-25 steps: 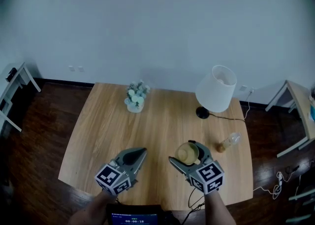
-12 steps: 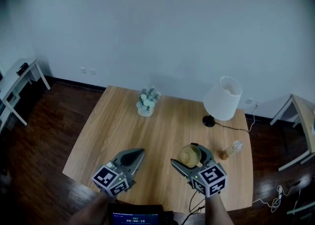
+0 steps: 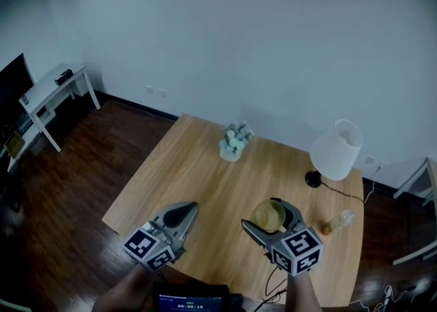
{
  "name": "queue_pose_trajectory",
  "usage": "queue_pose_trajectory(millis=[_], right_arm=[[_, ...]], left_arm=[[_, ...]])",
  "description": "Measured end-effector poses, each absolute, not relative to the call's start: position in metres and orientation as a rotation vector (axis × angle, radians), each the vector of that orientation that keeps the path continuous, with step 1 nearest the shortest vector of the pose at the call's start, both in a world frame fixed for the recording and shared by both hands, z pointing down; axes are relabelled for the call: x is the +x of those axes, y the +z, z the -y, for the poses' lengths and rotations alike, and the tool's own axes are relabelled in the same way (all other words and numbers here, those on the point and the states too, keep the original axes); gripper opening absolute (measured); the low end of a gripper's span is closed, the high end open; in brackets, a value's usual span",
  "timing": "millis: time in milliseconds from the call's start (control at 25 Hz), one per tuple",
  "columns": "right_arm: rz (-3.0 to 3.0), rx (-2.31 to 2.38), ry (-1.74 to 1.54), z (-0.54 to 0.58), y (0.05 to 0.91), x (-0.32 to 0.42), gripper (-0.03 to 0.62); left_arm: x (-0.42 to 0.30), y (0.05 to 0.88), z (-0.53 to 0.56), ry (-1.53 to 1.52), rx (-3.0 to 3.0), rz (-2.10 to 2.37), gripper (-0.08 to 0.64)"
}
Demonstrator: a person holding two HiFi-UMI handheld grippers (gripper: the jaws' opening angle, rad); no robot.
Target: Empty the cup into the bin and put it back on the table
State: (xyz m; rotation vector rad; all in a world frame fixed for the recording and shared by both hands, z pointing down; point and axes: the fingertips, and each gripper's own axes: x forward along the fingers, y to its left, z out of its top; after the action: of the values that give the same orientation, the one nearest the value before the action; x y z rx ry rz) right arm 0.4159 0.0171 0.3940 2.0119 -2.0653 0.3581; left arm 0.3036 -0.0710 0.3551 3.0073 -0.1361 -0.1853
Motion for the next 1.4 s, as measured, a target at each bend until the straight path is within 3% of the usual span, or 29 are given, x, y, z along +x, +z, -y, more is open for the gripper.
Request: queue_pose_trajectory(millis=[720,1400], right_arm=[[2.323,1.658,0.283,0.045,0.376,0.327,0.411],[2.378,1.495,0.260,0.118,0.368,0.211,0.411]], left_arm=[[0.168,0.328,0.116,-0.311,3.021,0.676,-0.009],[0.039,0.315,0.180,-0.373,2.976,0.888,-0.009]])
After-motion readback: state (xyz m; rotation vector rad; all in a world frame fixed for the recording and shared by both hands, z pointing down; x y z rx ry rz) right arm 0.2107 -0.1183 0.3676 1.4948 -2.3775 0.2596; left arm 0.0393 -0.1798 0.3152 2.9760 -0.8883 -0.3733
